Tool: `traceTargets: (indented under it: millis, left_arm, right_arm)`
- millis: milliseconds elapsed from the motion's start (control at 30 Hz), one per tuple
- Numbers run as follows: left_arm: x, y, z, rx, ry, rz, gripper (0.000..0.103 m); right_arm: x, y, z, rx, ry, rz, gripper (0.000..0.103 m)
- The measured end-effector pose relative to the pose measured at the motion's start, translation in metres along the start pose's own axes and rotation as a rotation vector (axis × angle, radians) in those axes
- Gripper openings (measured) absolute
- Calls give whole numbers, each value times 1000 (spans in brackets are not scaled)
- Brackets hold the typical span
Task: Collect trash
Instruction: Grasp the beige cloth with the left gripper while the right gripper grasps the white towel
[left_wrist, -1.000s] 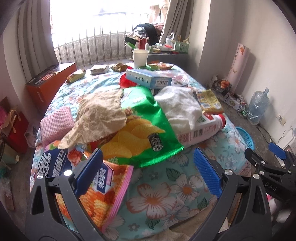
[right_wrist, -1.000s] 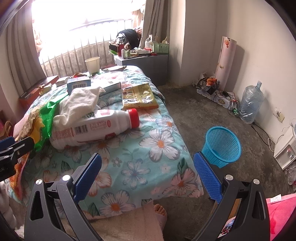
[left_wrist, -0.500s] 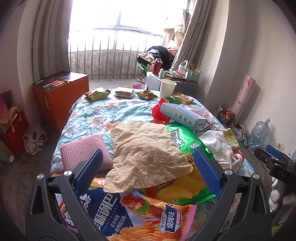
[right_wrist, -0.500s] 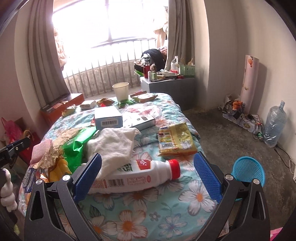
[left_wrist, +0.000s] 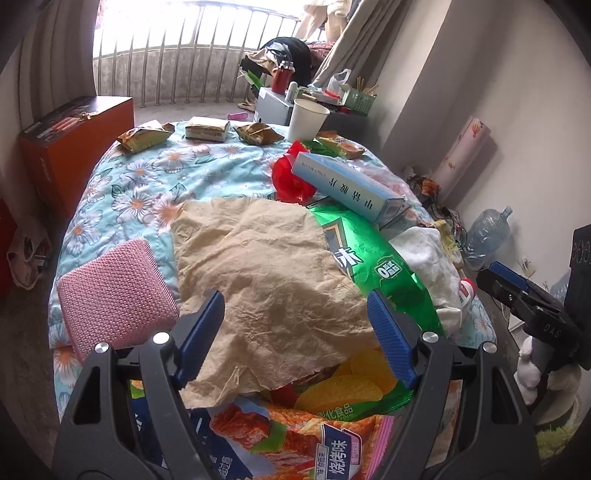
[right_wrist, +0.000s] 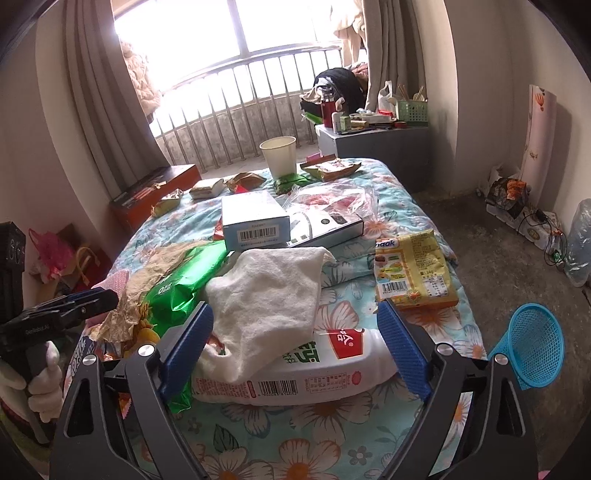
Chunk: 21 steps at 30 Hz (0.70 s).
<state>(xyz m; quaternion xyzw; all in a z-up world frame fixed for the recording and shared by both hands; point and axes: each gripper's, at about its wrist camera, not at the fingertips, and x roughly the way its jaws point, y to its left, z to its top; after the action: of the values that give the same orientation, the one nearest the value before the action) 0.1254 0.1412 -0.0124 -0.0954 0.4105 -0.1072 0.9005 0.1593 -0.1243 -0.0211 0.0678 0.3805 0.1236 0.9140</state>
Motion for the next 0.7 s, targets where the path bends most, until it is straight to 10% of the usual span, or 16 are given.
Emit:
traceTargets:
  millis: [400, 700]
  left_arm:
    - [15, 11, 6, -17, 7, 23, 27]
    - [2, 15, 11, -27, -42, -3, 13]
  right_arm:
    - [31, 5, 1, 33, 107, 54, 67]
    - [34, 8, 3, 29, 104, 51, 38]
